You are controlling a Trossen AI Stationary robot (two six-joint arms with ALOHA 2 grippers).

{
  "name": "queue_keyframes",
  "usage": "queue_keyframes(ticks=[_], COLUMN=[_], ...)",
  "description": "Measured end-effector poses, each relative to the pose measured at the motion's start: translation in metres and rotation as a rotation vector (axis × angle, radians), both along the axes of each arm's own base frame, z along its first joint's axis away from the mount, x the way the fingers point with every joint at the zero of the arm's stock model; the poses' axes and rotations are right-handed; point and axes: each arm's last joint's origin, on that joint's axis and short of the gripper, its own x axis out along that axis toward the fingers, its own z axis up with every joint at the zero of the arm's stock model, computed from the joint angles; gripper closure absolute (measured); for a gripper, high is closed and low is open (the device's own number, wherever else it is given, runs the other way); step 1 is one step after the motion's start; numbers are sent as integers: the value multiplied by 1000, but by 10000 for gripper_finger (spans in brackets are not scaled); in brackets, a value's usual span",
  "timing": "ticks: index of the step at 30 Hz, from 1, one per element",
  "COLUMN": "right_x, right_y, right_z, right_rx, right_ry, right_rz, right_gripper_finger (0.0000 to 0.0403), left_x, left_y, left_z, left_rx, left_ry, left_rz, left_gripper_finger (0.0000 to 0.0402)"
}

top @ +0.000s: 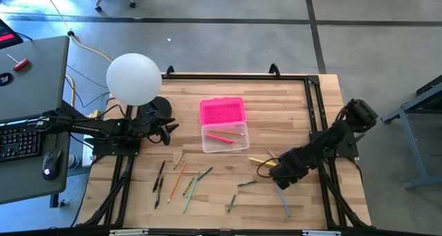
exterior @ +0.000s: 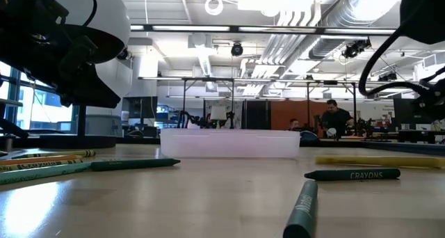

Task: Pick & place school supplies into a supply box
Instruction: Put the green scissors into the pink supply box

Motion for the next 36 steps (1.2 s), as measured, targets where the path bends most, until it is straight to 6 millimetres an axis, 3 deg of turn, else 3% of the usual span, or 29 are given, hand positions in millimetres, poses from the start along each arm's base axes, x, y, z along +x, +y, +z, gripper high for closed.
queue_keyframes(ticks=[5,11,14,17,21,25,31,36], right_x=[3,8,11,12,27,51,95,132], right_y=[1,3,3,1,4,0,-26,-73], right_z=[2,8,19,43,81,111,127,127], right_rx=[-46,-84,-167,-284,-408,-546,-588,-563], right_ry=[-37,-37,-6,76,28,-185,-388,-503], right_rz=[18,21,14,34,86,219,466,627], right_gripper_finger=[335,391,393,390,398,393,400,401], left_x=[0,0,0,0,0,0,1,1], left_y=[0,0,0,0,0,0,0,0], left_z=[0,0,0,0,0,1,2,2], left_rx=[0,0,0,0,3,5,5,5], left_ry=[0,1,1,0,-6,-11,-28,-28], left_rz=[0,-1,0,-1,8,13,13,13], left_gripper_finger=[204,204,204,204,204,204,204,204])
